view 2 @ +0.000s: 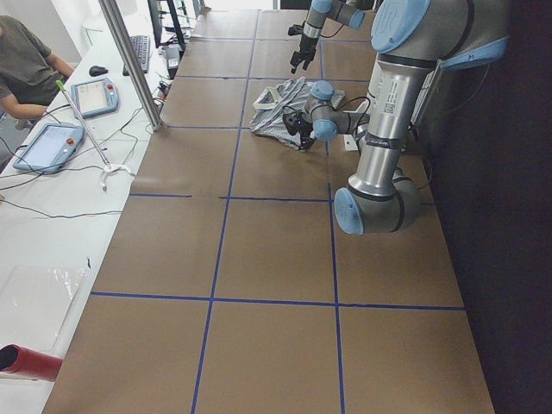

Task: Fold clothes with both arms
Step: 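Drag the folded shirt with the right gripper toward the robot, rotating it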

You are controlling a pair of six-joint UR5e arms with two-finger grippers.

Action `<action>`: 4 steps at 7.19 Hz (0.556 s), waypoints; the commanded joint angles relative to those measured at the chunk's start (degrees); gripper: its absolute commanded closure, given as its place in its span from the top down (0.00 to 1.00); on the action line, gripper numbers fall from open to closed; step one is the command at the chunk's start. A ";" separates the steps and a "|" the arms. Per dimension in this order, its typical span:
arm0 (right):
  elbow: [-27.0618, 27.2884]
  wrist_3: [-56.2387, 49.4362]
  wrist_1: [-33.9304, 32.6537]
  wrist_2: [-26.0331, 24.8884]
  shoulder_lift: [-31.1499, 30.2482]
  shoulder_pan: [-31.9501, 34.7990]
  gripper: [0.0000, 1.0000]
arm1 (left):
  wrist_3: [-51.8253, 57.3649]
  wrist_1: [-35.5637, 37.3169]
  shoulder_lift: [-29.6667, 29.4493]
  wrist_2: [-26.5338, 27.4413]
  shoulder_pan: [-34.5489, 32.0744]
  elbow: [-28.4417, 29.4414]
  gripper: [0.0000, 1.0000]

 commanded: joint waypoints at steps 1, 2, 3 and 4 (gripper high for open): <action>-0.28 -0.25 0.00 -0.07 0.16 0.11 1.00 | -0.09 2.08 -0.34 0.23 2.45 0.64 0.76; -0.63 -0.16 0.00 0.02 0.25 0.11 1.00 | 0.17 2.08 -0.61 0.23 2.89 1.17 0.73; -0.63 -0.16 0.00 0.02 0.33 0.11 1.00 | 0.35 2.17 -0.61 0.23 2.81 1.26 0.71; -0.63 -0.16 0.00 0.10 0.33 0.11 1.00 | 0.52 2.08 -0.78 0.58 2.63 1.26 0.68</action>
